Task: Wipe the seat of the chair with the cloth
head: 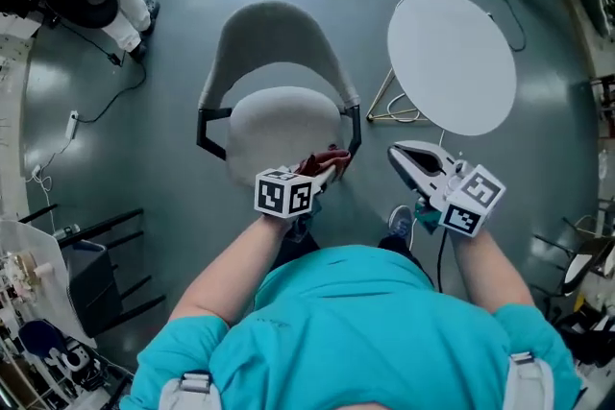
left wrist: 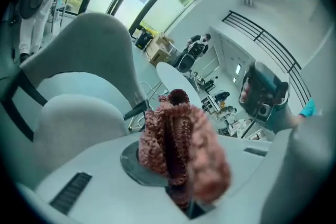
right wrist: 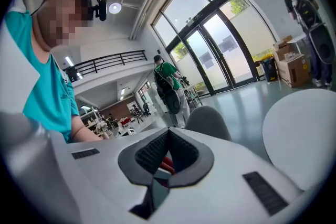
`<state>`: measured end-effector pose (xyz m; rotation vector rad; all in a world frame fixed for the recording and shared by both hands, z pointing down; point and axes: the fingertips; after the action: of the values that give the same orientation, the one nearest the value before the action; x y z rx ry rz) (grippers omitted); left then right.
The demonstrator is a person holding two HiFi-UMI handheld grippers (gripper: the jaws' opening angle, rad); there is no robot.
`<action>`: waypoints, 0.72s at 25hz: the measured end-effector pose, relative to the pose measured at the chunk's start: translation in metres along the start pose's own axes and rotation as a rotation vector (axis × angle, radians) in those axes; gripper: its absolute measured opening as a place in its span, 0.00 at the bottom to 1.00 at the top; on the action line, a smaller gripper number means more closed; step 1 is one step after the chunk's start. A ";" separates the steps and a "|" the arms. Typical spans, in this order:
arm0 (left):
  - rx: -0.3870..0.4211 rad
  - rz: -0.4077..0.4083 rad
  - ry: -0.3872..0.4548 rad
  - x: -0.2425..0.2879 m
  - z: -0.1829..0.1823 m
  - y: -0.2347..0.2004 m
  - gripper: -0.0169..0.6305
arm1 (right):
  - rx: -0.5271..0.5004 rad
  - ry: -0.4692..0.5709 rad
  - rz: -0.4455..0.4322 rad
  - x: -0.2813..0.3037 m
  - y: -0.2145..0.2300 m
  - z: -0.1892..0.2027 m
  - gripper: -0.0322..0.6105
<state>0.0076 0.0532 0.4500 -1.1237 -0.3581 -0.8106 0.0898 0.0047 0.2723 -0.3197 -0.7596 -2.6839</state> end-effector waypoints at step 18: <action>0.230 -0.020 0.434 -0.333 -0.152 -0.011 0.12 | -0.080 0.156 -0.023 0.110 -0.127 -0.168 0.05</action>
<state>-0.2442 0.0447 0.1844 -0.7070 -0.0952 -0.9786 -0.0797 -0.0118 0.1065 -0.1186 -0.6150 -2.7267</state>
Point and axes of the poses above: the fingertips, and each gripper's own axes: x forward along the fingers, y to its right, z out of its underside, and after that the axes turned 4 degrees about -y, right-handed
